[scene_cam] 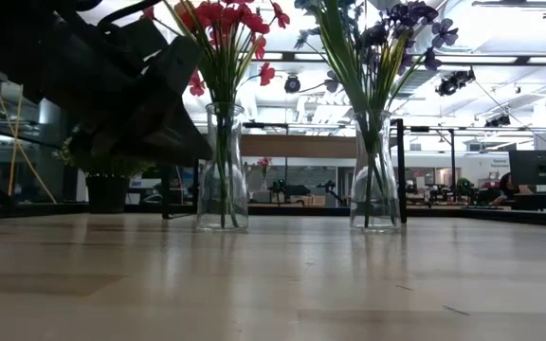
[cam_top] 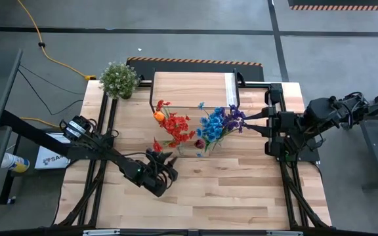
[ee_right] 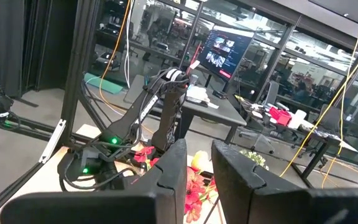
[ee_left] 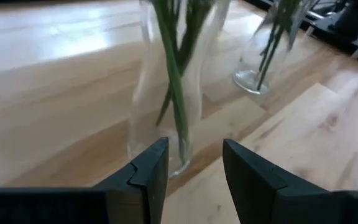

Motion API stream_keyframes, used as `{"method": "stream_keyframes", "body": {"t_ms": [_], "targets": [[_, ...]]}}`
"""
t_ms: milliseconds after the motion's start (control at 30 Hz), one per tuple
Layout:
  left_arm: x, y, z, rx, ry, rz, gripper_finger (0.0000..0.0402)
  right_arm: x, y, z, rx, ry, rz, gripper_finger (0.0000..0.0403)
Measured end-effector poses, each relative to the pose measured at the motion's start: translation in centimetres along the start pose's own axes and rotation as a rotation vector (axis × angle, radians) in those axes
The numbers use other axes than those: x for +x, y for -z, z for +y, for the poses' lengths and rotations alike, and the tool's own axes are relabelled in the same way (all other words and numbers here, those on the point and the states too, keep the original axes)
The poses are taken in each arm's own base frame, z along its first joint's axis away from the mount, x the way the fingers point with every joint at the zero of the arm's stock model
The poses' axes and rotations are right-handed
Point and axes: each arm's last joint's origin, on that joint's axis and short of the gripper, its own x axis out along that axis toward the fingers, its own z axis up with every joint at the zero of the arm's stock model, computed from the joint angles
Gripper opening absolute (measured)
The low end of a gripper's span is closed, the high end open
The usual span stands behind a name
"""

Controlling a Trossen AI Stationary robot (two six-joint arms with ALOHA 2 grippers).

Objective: Pick and place flowers into a vace then onto a shelf
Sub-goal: Put the left transparent vase with flowers on the shelf

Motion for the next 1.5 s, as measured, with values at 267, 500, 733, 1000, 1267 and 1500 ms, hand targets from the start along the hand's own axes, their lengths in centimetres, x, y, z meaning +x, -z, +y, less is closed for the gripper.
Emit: {"method": "stream_keyframes", "body": {"t_ms": [267,500,733,1000,1267,1500], "targets": [[0.0,0.0,-0.1,-0.007,0.007,0.003,0.0184,0.0,0.0,0.0,0.001,0.0,0.0,0.0067],[0.0,0.0,-0.1,-0.003,0.004,0.0,0.0237,0.0,0.0,0.0,0.004,0.0,0.0,0.0067],[0.0,0.1,-0.1,0.0,0.019,0.048,0.0356,0.0,0.0,0.0,0.004,0.0,0.0,0.0067],[-0.1,-0.6,-0.7,0.008,0.003,-0.032,0.0383,0.0,0.0,0.0,0.001,0.0,0.0,0.0067],[-0.2,-1.1,-1.0,0.075,-0.034,-0.13,0.0353,0.0,0.0,0.0,0.0,0.0,0.0,0.0067],[-0.1,-1.3,-0.9,0.102,-0.055,-0.16,0.0349,0.0,0.0,0.0,0.001,0.0,0.0,0.0067]]}}
